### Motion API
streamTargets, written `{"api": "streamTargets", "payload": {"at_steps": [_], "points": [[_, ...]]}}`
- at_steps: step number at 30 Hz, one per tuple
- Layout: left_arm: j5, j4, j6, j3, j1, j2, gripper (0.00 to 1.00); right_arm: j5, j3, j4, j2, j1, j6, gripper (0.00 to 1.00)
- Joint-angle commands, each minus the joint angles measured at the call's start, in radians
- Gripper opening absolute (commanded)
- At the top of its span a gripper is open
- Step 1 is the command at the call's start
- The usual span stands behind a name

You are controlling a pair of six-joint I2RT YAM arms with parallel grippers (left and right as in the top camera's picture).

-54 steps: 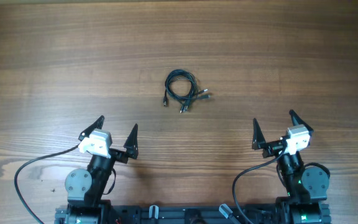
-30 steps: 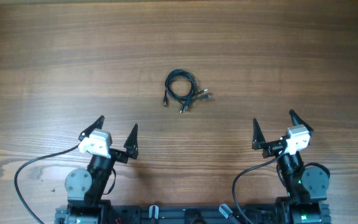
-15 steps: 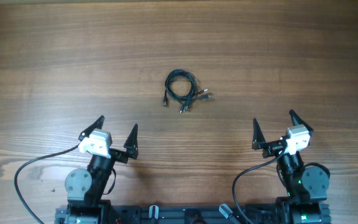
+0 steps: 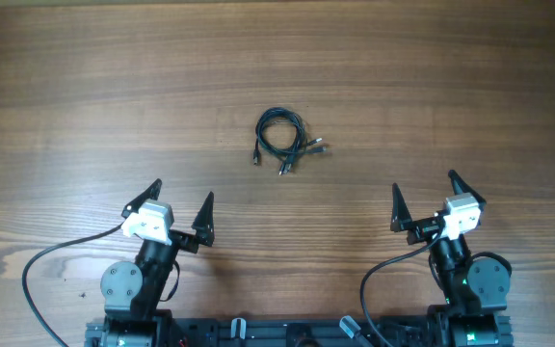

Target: Untangle cables

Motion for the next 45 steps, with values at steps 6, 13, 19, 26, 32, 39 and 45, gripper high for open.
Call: {"api": "streamTargets", "payload": {"at_steps": [6,13,19,26,32,39,45], "points": [[0.019,-0.002,0.015,-0.005,0.003,-0.007,1.00,0.010,-0.001,0.003,-0.006,-0.004,0.007,1.00],[0.019,-0.002,0.015,-0.005,0.003,-0.007,1.00,0.010,-0.001,0.003,-0.006,-0.004,0.007,1.00],[-0.001,-0.002,0.016,-0.005,0.003,-0.007,1.00,0.009,-0.001,0.003,-0.006,-0.004,0.007,1.00],[0.000,-0.003,0.015,-0.005,0.003,-0.007,1.00,0.010,-0.001,0.003,-0.006,-0.004,0.008,1.00],[0.004,-0.001,0.011,-0.005,0.003,-0.007,1.00,0.010,-0.001,0.003,-0.006,-0.004,0.007,1.00],[0.016,0.023,-0.090,-0.002,0.003,-0.007,1.00,0.010,-0.001,0.003,-0.006,-0.004,0.007,0.99],[0.016,0.014,-0.151,0.042,0.003,0.000,1.00,0.010,-0.001,0.003,-0.006,-0.004,0.007,1.00]]}}
